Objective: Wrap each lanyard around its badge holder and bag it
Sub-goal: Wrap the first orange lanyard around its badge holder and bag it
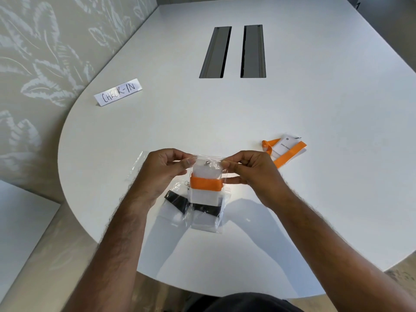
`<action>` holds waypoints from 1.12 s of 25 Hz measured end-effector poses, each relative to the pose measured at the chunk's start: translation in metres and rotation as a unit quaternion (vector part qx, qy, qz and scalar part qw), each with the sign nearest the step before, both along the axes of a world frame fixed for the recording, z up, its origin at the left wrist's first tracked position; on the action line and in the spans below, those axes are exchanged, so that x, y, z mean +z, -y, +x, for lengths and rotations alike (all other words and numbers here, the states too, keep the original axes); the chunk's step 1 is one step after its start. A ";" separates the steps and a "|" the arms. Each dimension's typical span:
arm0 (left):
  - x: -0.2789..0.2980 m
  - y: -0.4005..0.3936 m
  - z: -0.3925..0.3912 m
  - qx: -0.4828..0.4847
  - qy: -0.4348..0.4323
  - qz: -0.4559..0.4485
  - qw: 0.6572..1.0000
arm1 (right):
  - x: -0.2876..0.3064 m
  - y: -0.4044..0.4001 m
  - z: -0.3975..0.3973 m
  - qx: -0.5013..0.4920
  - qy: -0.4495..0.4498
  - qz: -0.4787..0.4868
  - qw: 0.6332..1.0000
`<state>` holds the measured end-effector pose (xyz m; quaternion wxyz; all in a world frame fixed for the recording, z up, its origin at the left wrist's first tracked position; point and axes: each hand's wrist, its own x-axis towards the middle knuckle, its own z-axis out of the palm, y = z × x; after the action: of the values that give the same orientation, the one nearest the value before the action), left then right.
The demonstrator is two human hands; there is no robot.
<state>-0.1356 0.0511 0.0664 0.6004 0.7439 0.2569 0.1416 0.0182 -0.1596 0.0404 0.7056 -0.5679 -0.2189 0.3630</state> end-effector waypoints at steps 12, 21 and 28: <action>-0.041 -0.028 -0.041 0.058 -0.053 -0.078 0.994 | -0.037 -0.047 -0.055 0.016 -0.022 -0.062 0.998; -0.058 -0.031 -0.038 0.086 -0.120 0.034 0.988 | -0.041 -0.051 -0.059 0.061 0.256 -0.215 0.941; -0.060 -0.028 -0.035 0.094 -0.118 0.106 0.983 | -0.043 -0.051 -0.061 0.058 0.259 -0.216 0.940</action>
<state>-0.1708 0.0794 0.0063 0.4677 0.7871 0.3787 0.1351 -0.0430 -0.1085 -0.0029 0.4622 -0.7674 -0.3431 0.2824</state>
